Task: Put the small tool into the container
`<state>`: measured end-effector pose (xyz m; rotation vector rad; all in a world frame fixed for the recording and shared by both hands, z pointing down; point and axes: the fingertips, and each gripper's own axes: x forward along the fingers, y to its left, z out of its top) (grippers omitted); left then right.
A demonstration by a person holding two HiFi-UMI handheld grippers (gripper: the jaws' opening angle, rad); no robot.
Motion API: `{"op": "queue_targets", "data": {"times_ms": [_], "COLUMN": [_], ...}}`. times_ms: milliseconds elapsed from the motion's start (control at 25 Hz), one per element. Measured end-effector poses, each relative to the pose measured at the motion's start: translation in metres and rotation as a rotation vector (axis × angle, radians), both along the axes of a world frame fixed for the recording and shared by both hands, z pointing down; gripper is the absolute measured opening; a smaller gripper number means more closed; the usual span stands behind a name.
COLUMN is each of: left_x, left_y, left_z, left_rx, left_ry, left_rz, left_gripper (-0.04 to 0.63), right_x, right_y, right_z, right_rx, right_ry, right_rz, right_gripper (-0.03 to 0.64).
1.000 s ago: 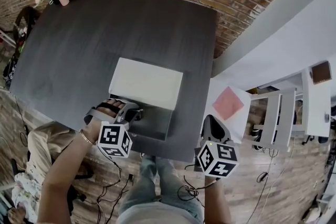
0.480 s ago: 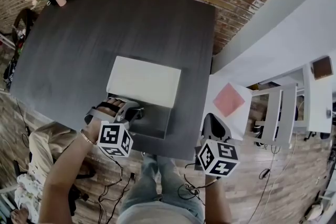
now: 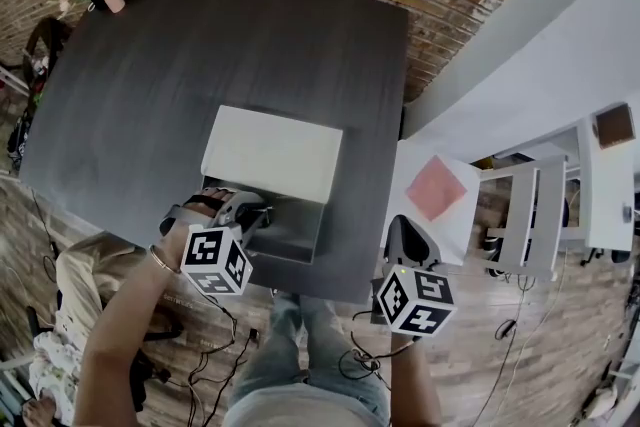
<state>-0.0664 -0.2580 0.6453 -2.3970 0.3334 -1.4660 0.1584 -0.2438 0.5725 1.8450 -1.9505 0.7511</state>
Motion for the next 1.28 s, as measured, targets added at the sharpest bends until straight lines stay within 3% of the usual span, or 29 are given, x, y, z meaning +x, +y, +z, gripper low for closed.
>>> {"op": "queue_targets", "data": {"times_ms": [960, 1280], "left_x": [0.002, 0.003], "left_y": [0.025, 0.026], "left_z": [0.014, 0.016], "left_rx": [-0.314, -0.361], "left_ry": [-0.008, 0.005], "left_rz": [-0.029, -0.031], "left_gripper": [0.118, 0.127], "right_x": [0.012, 0.009], "right_y": [-0.001, -0.005], "right_z": [0.004, 0.006], "right_rx": [-0.006, -0.008], "right_ry": [-0.005, -0.002], "right_rz": [0.016, 0.007], "right_gripper": [0.003, 0.003]}}
